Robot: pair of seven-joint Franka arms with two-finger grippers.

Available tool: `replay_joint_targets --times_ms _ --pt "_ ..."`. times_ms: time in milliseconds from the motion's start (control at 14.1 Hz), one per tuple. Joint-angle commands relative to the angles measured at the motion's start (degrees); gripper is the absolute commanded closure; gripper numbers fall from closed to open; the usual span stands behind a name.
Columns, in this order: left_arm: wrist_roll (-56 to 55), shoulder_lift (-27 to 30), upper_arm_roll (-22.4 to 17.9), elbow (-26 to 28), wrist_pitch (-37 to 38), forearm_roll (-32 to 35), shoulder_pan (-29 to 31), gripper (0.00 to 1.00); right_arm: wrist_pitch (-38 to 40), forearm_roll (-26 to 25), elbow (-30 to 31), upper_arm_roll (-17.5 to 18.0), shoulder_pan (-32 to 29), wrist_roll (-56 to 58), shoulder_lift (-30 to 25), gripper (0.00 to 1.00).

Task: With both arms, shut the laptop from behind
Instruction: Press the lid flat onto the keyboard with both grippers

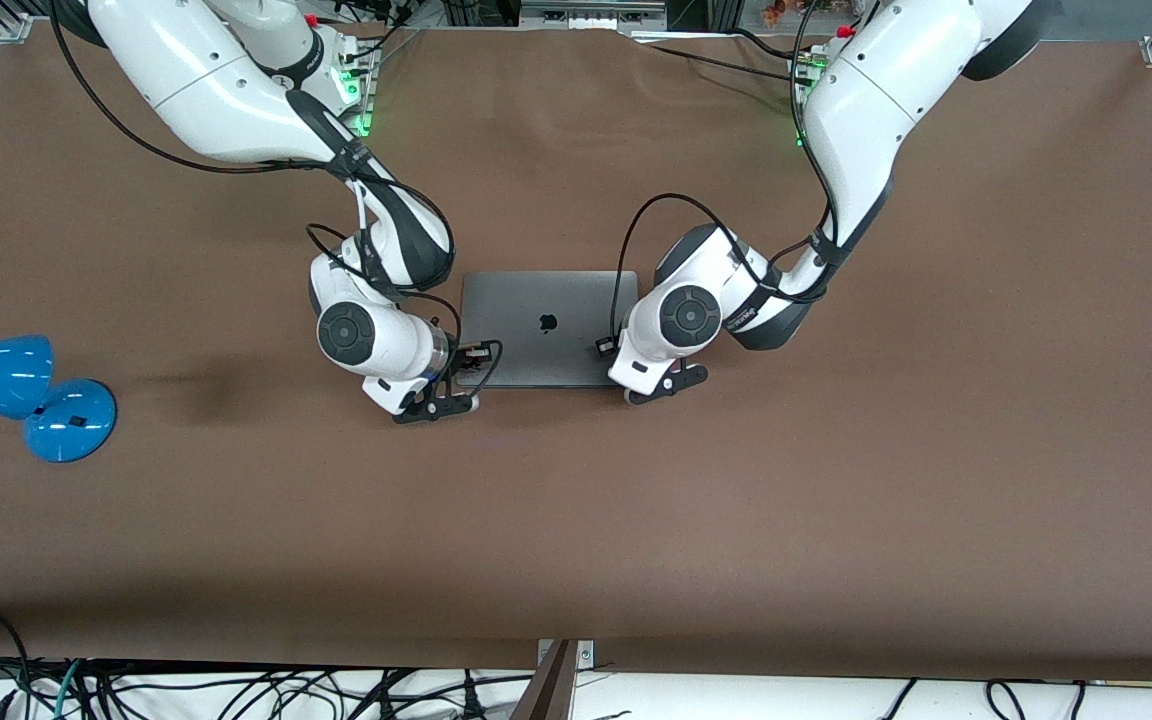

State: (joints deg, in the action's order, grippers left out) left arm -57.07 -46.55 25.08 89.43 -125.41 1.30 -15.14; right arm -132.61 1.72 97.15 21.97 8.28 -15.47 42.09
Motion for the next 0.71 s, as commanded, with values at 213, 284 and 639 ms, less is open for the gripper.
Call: replay_joint_targets --times_ms 213,284,639 --pt "-0.5 -1.44 -0.47 -1.98 -0.36 2.83 -0.86 1.0 -0.71 -0.93 -2.32 -0.7 0.78 0.18 2.03 0.91" --pt "-0.5 -1.62 -0.47 -2.07 -0.36 2.83 -0.86 1.0 -1.24 -1.01 -2.32 -0.78 0.78 0.26 2.29 0.91" --pt "-0.58 -2.06 -0.82 -2.07 -1.23 2.92 -0.86 1.0 -1.68 -0.93 -2.4 -1.66 1.83 0.62 2.47 0.91"
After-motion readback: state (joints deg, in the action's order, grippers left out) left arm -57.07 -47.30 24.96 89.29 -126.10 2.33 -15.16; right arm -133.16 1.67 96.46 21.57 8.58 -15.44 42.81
